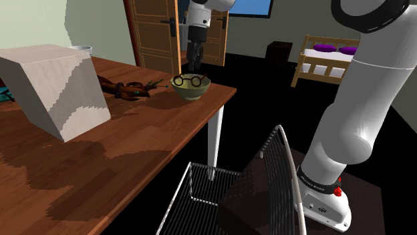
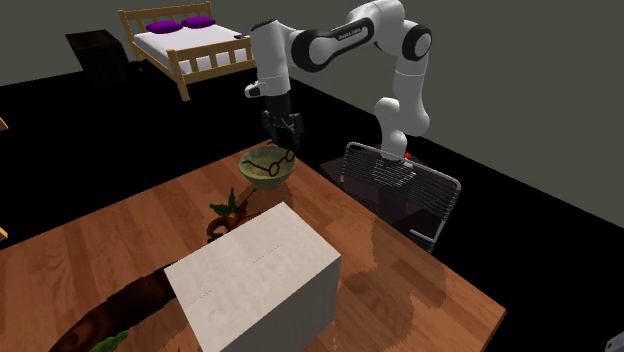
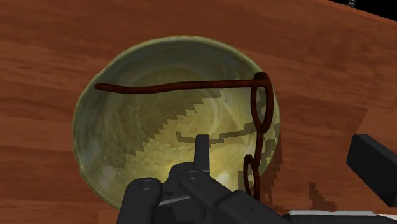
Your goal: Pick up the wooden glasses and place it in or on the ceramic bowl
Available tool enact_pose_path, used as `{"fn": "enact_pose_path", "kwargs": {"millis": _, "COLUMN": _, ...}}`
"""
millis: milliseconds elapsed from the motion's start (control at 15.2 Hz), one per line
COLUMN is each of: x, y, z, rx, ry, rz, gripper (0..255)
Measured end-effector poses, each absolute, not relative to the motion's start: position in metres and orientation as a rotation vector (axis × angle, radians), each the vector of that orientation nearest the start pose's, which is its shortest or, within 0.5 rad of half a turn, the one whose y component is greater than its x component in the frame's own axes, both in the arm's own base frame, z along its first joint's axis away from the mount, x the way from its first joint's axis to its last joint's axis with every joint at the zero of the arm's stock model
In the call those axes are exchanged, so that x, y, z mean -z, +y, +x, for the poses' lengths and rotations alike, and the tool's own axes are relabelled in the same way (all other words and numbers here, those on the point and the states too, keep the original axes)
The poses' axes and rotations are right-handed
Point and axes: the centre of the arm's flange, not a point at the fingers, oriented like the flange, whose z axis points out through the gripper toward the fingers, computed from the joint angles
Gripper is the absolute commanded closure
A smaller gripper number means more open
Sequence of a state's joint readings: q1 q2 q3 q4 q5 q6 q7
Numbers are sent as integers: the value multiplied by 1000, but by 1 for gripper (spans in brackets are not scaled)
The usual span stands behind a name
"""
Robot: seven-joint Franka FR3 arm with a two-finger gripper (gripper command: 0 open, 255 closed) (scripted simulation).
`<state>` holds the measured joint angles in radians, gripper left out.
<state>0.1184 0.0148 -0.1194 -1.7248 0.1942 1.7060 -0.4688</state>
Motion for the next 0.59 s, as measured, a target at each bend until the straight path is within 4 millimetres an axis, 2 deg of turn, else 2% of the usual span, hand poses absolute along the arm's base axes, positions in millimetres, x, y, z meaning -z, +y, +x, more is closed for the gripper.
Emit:
{"fn": "enact_pose_path", "kwargs": {"millis": 198, "x": -583, "y": 14, "z": 565, "rx": 18, "ry": -641, "rz": -2878, "gripper": 0}}
{"fn": "enact_pose_path", "kwargs": {"millis": 594, "x": -589, "y": 13, "z": 565, "rx": 16, "ry": -641, "rz": -2878, "gripper": 0}}
